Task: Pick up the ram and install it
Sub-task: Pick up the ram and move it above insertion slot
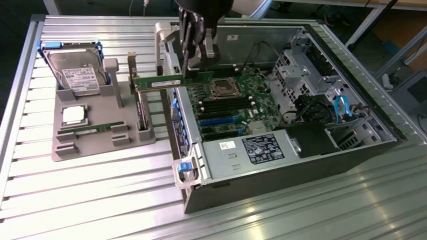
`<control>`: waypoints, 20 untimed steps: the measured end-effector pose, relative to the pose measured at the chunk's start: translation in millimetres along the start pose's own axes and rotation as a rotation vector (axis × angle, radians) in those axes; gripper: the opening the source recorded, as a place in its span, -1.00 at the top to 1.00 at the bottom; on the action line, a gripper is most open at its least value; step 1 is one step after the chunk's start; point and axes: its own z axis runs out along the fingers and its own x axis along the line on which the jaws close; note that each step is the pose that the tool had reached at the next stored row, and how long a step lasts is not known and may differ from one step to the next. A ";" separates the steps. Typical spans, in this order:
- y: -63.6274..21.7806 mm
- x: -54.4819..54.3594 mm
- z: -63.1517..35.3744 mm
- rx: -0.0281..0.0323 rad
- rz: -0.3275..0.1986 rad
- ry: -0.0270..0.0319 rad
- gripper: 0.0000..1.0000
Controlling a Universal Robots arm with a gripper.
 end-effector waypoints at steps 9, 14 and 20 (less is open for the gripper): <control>-25.6 0.9 -0.9 -0.0010 -0.001 -0.0001 0.76; -43.5 1.5 -1.6 -0.0018 -0.001 -0.0001 0.76; -74.3 2.6 -2.8 -0.0039 -0.001 -0.0002 0.76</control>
